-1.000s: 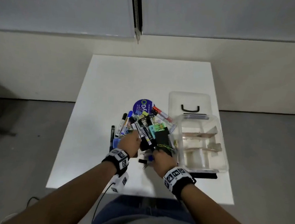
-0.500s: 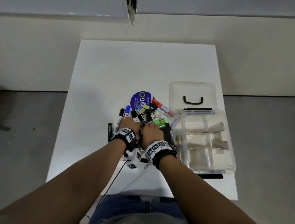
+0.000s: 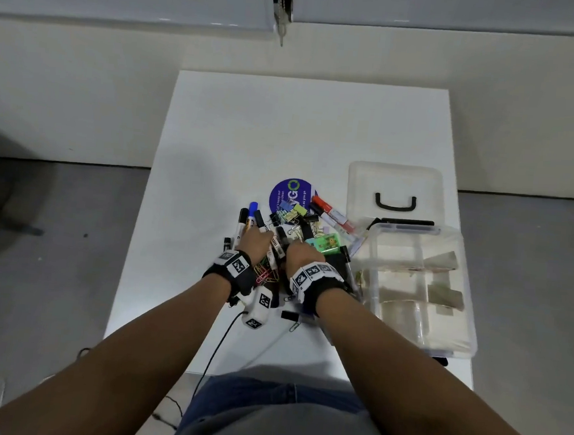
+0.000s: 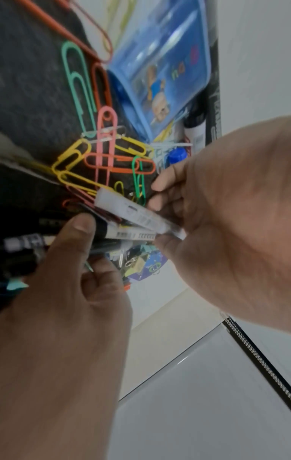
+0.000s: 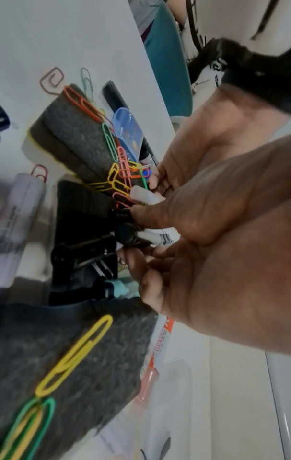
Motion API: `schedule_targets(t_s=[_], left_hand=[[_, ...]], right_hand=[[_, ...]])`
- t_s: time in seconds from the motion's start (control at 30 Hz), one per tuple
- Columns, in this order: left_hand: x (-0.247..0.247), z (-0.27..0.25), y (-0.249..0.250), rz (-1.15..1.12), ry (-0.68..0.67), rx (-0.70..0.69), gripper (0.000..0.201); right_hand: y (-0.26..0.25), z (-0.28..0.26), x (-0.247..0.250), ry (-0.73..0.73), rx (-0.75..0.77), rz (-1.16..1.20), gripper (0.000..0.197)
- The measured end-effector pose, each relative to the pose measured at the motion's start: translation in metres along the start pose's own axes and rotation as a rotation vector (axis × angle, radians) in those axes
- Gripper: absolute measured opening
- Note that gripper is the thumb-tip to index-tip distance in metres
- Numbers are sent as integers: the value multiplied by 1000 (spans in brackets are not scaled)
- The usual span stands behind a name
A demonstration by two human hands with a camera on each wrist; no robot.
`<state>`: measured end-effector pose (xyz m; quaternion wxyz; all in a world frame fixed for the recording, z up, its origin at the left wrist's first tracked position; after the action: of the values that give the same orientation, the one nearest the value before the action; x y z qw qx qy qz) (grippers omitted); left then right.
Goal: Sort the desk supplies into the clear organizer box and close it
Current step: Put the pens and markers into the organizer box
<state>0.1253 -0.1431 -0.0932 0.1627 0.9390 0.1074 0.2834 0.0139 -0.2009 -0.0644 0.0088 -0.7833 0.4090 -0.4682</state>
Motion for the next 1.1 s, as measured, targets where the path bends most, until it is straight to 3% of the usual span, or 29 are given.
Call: schedule_targets(t_s=[0.03,0.17,0.33,0.57,0.7,0.8,0.9,1.0,1.1], left_hand=[[1,-2,0,3,13,-4,28],[6,-8,1,4,72,-58,48],[17,-21,10,-42,103,-189,40],[27,-33,-3,-127,135,-147,38],[21,-45,-2,-280,51,-146,39],[20,-55,9,-285,87,-205,51],[6,-81,35,-246,40,-309,56],[-19,-121,66,-111,-47,-441,49],[-52,-164,97,38,-128,-592,33]], right_hand=[[0,-1,-1,-9,13,-3,41],[0,-11,-1,-37,93,10,25],[5,-25,11,17,93,23,23],[3,-29,-9,27,-2,-56,29],[7,-43,-4,3,-20,30,27],[17,-64,22,67,-13,270,32],[35,-93,64,162,96,401,30],[76,-129,109,233,176,249,25],[136,-166,134,197,103,-14,30]])
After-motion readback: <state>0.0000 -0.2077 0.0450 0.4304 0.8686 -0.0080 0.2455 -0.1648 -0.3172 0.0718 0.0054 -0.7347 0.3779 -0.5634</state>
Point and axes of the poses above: each hand's wrist, its own z-axis towards the middle knuckle, its own x-axis out of the back of the hand, y = z × x, the point moved 10 cm from there along z, towards the middle knuckle, and after that the axes turned 15 degrees about x, right-handed, at the moved point
